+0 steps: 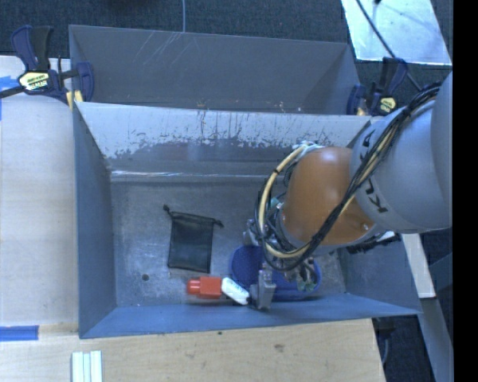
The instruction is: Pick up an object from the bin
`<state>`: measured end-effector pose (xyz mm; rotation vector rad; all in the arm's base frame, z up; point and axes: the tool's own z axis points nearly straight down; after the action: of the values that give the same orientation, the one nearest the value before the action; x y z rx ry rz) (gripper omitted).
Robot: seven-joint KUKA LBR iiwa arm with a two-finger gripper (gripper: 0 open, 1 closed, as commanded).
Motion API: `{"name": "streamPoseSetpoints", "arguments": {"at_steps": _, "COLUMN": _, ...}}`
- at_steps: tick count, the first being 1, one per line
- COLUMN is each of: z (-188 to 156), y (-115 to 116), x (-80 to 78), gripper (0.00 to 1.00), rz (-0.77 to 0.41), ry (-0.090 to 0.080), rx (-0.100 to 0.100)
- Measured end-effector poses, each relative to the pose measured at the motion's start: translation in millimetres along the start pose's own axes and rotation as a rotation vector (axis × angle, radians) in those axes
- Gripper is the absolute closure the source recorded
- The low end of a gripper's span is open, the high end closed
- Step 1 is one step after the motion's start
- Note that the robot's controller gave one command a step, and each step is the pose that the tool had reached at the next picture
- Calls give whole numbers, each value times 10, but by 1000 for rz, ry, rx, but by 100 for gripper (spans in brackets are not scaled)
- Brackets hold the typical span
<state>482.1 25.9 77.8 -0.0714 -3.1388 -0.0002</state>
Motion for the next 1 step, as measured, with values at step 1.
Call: {"name": "streamPoseSetpoints", "arguments": {"at_steps": 1, "z": -72, "y": 5, "x": -62, "gripper": 100, "rz": 1, "ry": -20, "rx": -2}}
